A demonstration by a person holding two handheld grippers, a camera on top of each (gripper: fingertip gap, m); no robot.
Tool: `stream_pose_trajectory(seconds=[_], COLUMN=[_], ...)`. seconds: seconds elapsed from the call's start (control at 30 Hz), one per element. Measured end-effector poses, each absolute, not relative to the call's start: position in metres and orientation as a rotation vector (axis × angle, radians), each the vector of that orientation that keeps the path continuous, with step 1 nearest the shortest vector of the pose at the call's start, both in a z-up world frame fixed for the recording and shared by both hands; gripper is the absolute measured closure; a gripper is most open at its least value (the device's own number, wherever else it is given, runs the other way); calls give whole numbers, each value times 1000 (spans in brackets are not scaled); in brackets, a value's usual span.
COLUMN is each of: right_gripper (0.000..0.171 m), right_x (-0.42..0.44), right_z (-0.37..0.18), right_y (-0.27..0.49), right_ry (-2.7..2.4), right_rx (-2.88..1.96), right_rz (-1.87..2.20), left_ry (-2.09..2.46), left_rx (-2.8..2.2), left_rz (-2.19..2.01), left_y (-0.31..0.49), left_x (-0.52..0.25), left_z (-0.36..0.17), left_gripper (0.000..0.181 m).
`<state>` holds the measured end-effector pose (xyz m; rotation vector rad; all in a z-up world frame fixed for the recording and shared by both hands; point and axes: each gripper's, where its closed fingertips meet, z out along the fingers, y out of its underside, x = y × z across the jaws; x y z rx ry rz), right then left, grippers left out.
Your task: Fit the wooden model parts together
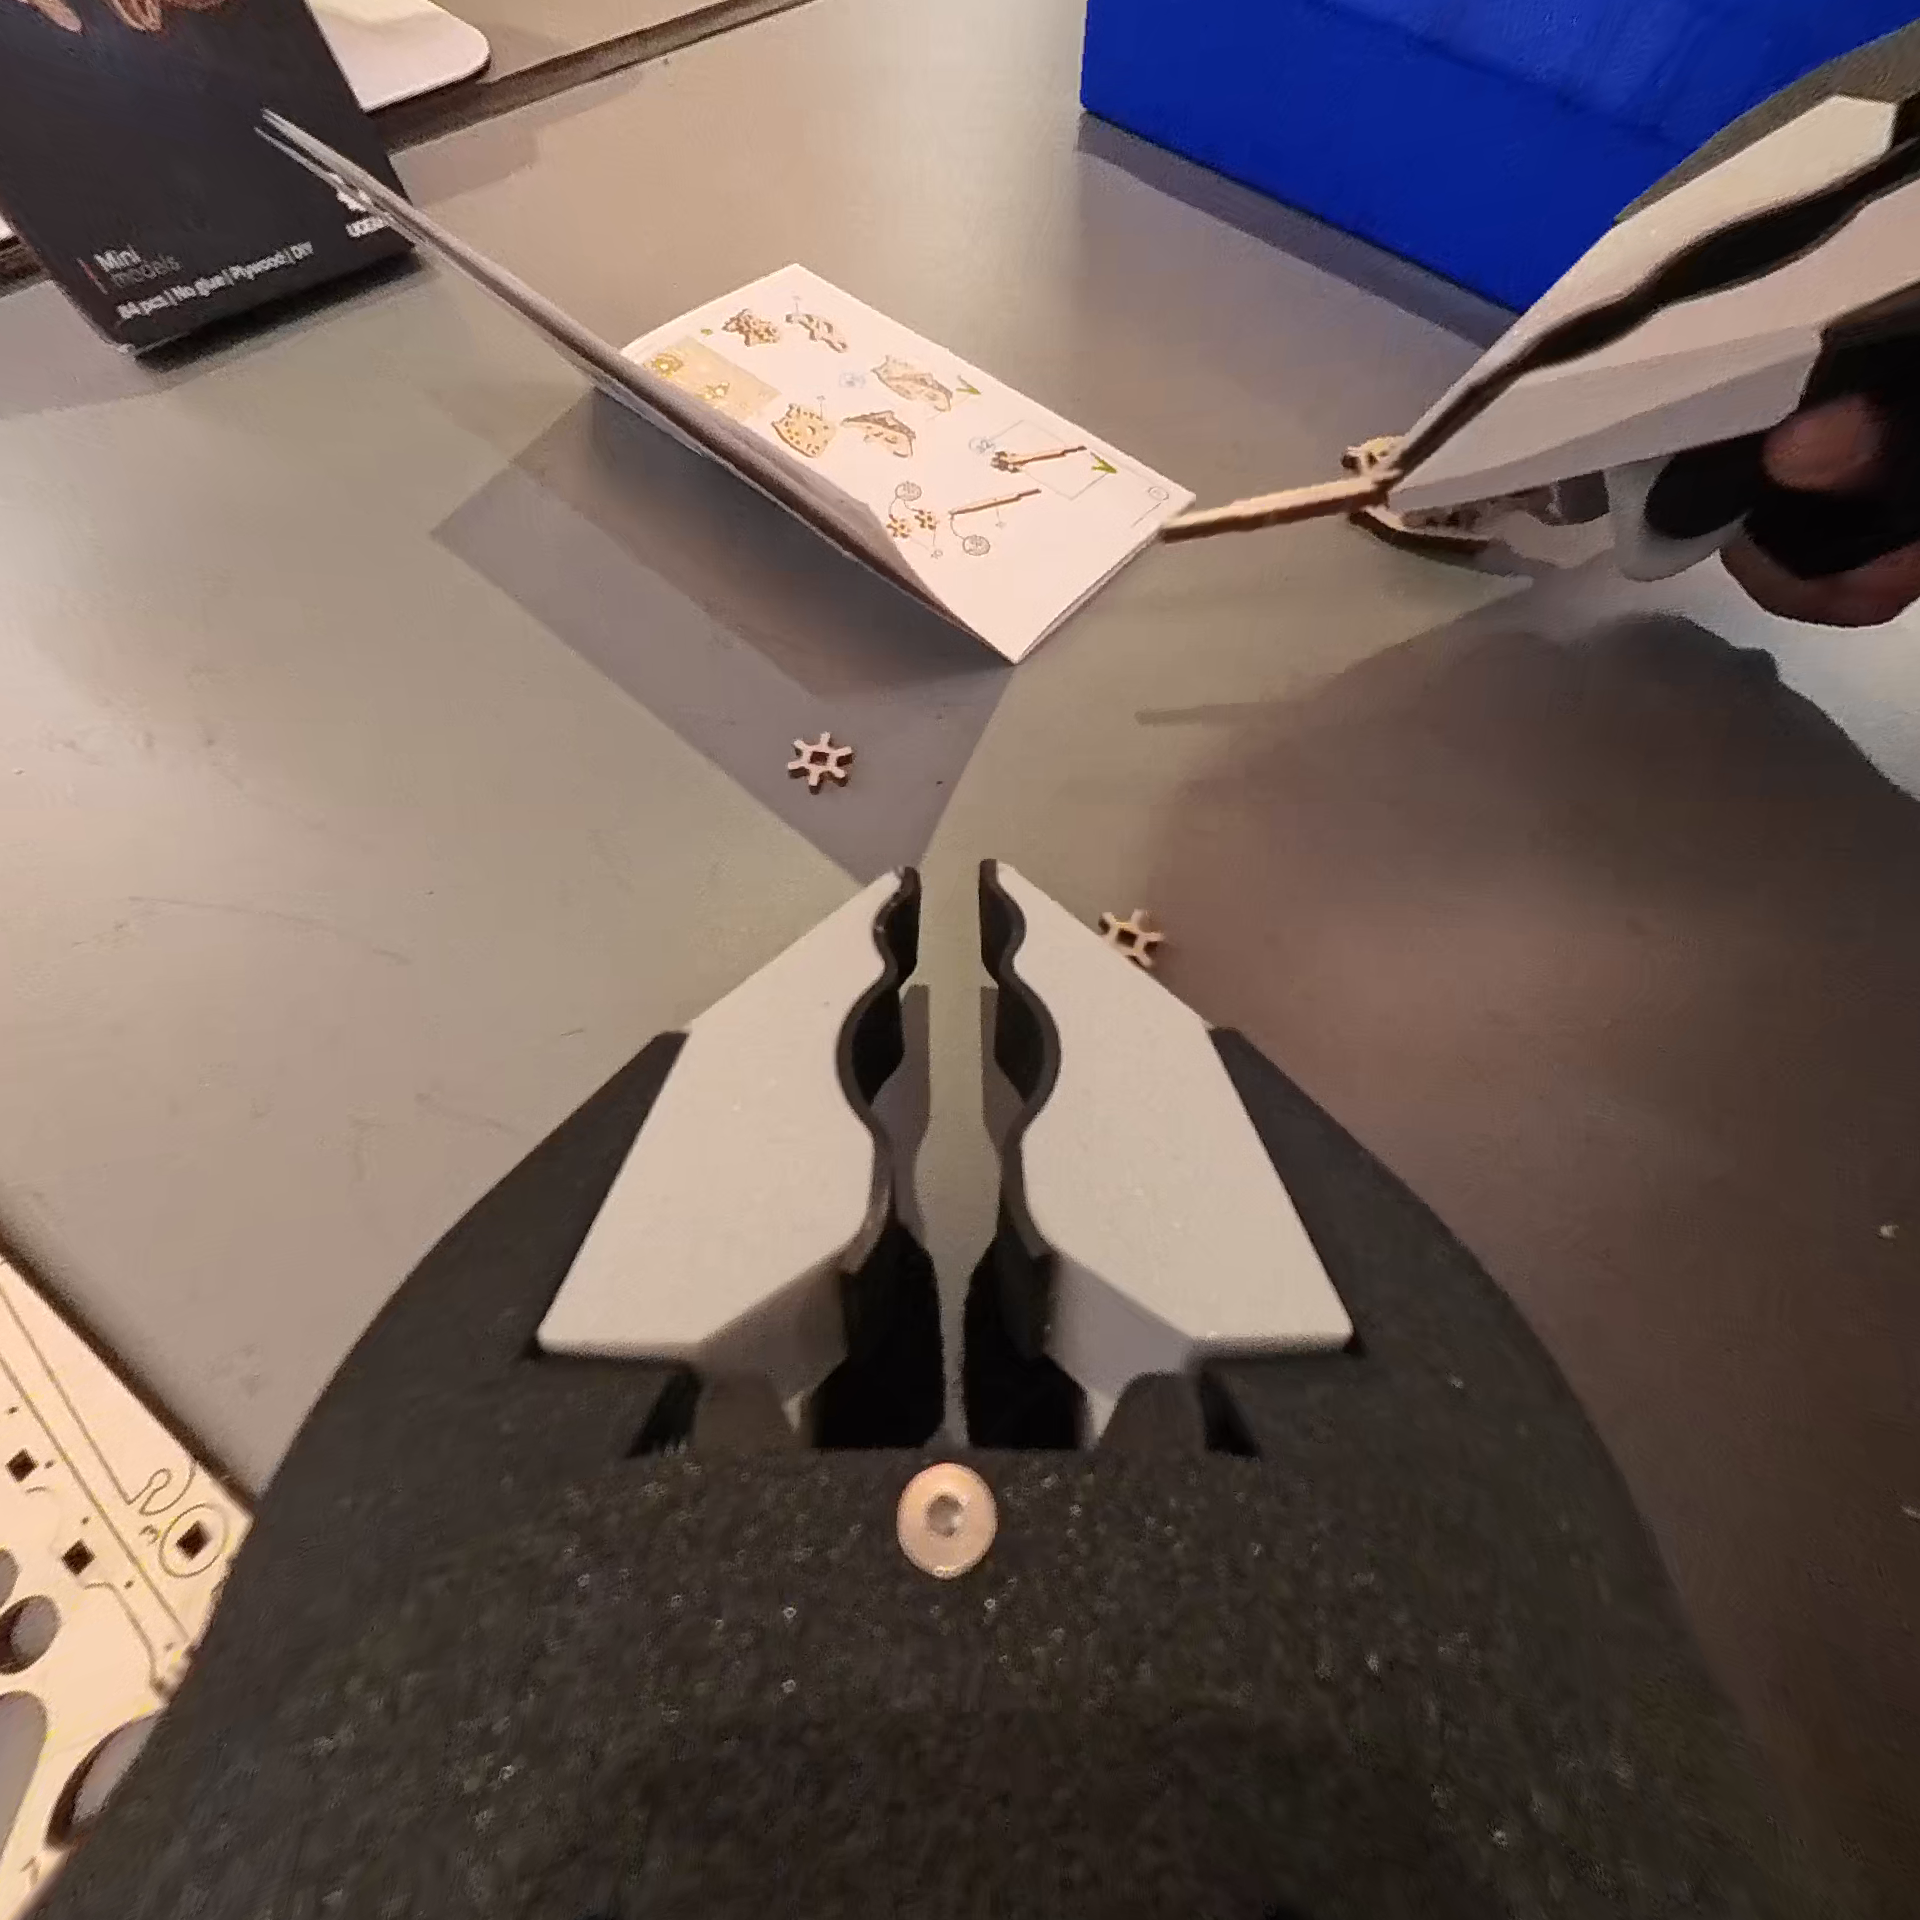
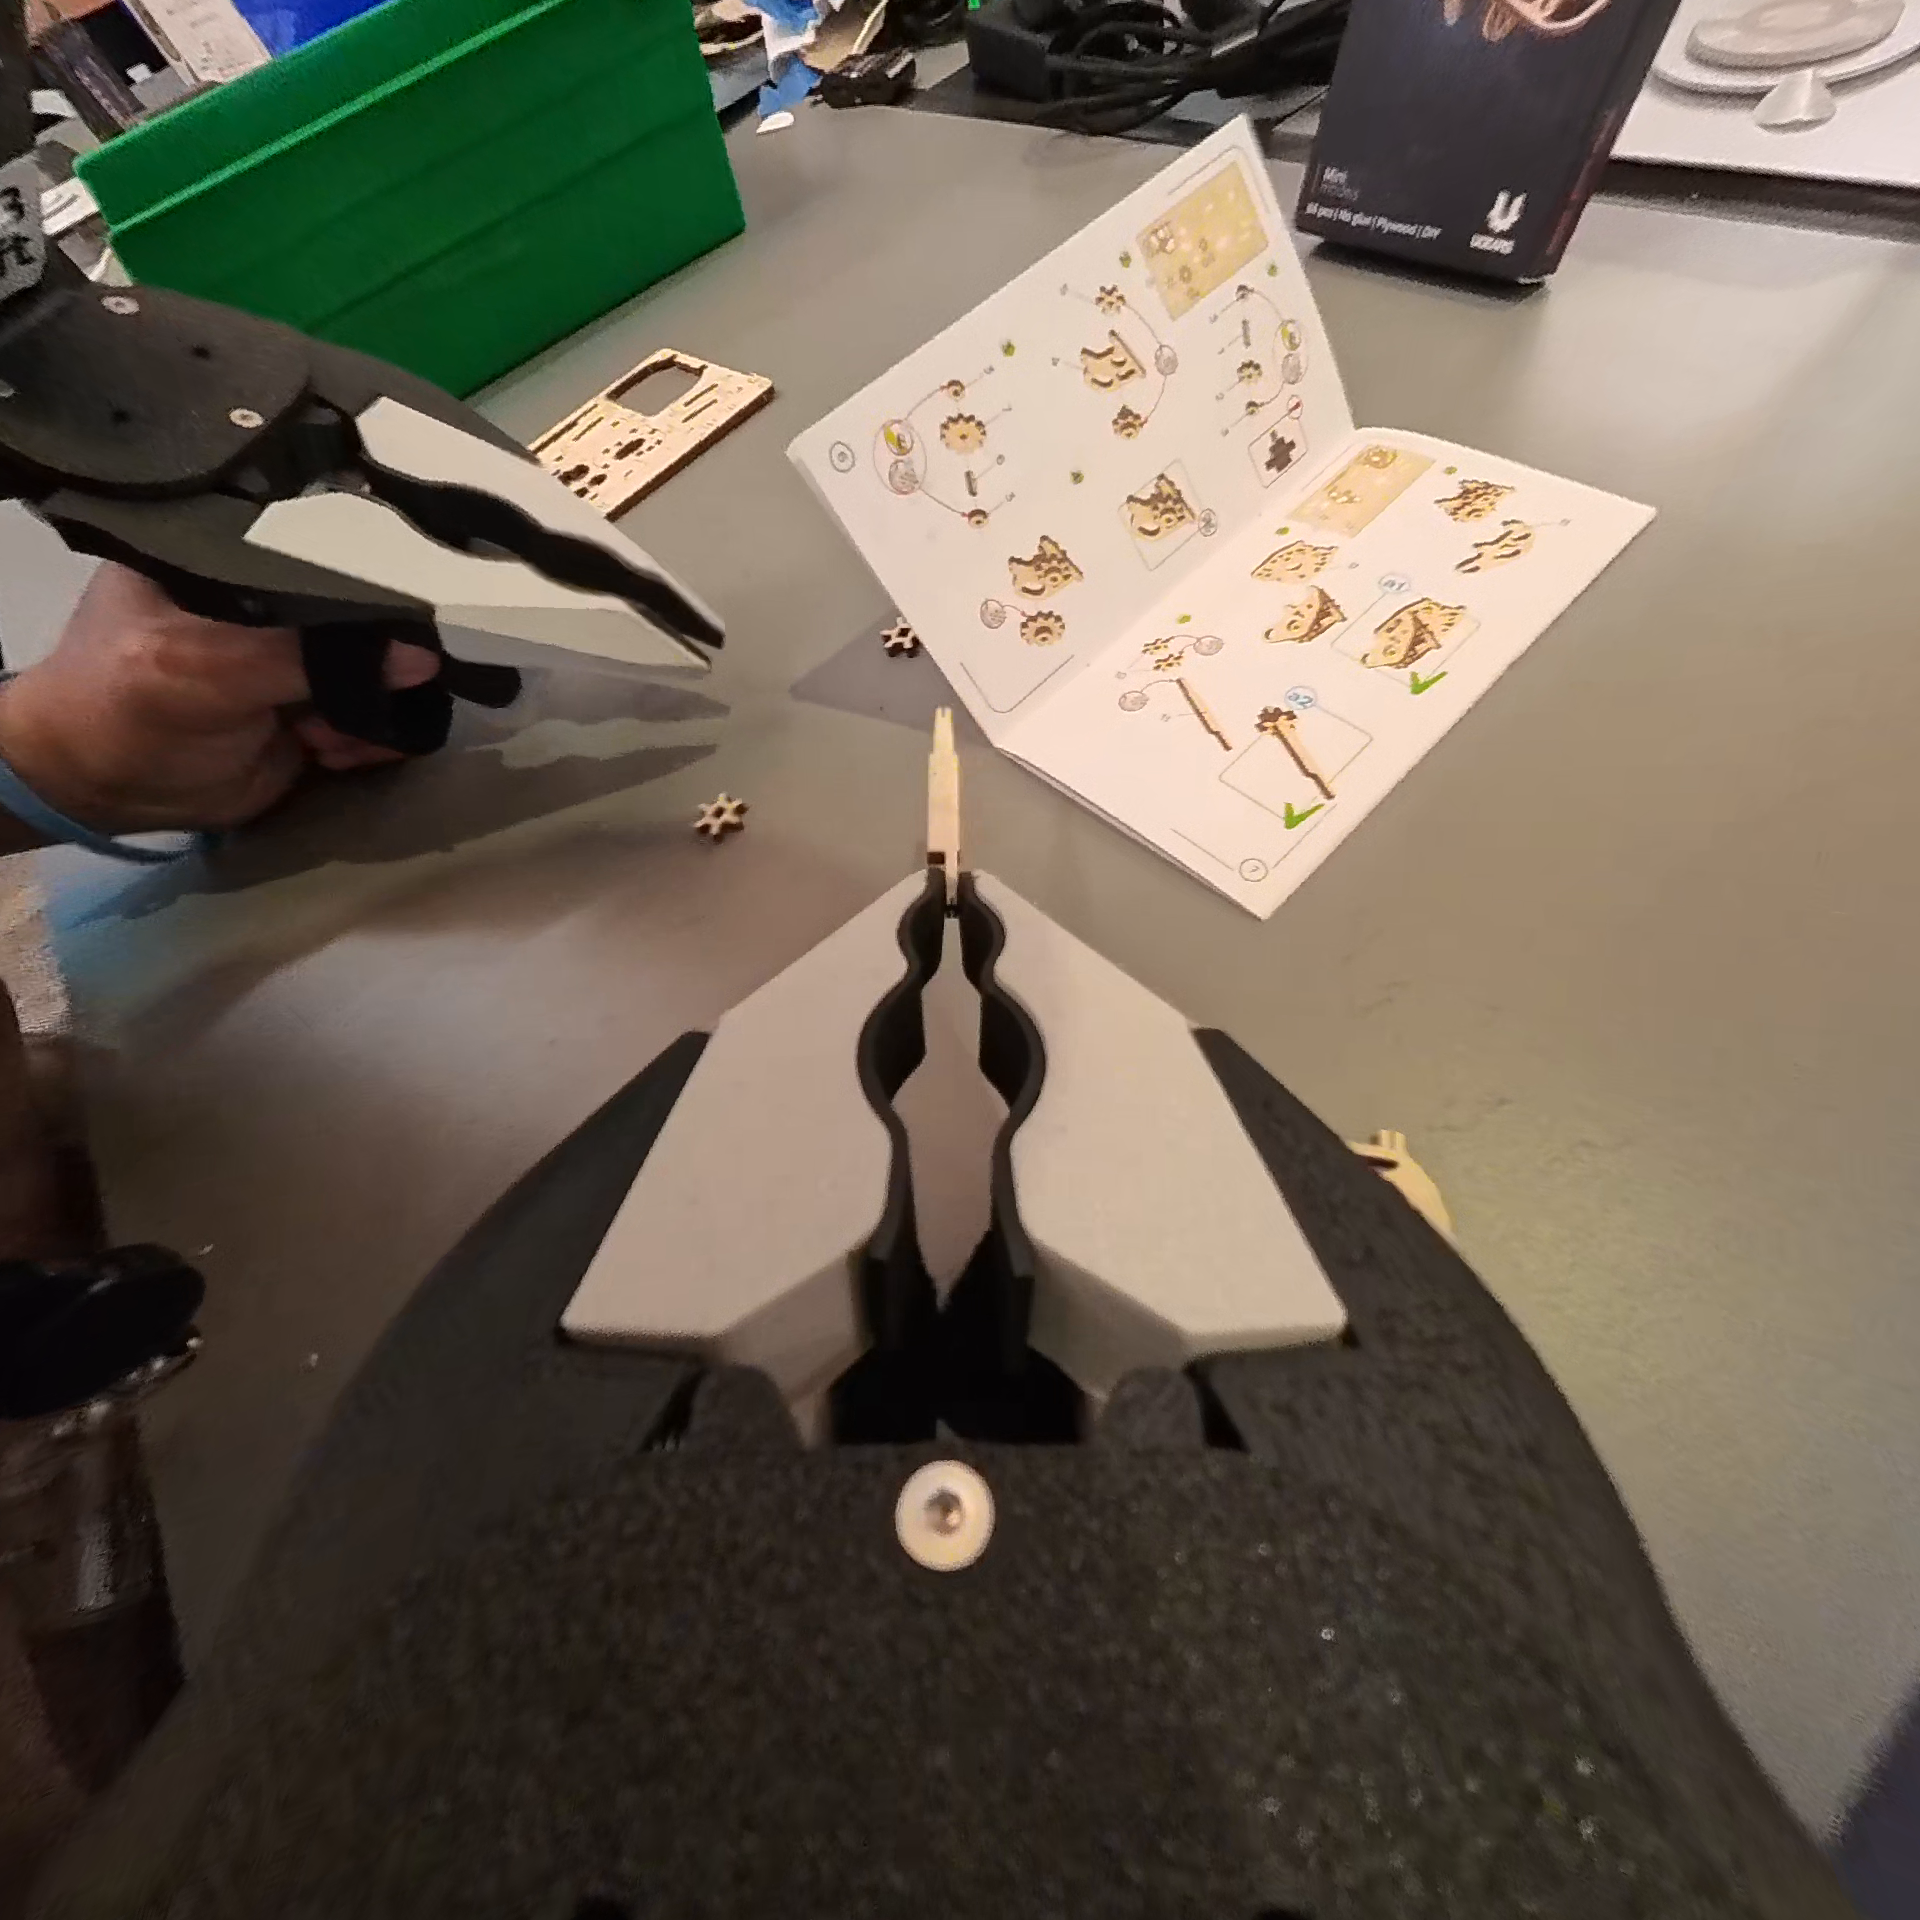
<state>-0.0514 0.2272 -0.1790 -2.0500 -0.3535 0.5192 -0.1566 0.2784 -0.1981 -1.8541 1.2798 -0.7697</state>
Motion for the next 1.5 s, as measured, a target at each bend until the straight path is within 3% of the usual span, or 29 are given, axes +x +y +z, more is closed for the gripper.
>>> stream_pose_trajectory(seconds=[0.07,0.2,0.73,1.4,1.5], right_gripper=[170,169,170,169,169], right_x=[-63,-78,-76,-87,-92], right_z=[-183,-192,-185,-191,-190], right_y=[221,208,202,191,190], right_ry=[-405,-498,-534,-656,-667], right_rx=[-2066,-2109,-2093,-2125,-2116], right_rz=[605,690,600,505,518], left_ry=[1358,1515,1603,1635,1668], left_rx=[-1854,-1824,-1769,-1790,-1753], left_rz=[-808,-850,-734,-699,-689], left_y=[269,251,245,244,240], left_x=[-153,-147,-145,-148,-145], left_z=[-203,-210,-218,-224,-224], left_gripper=[170,143,155,152,161])
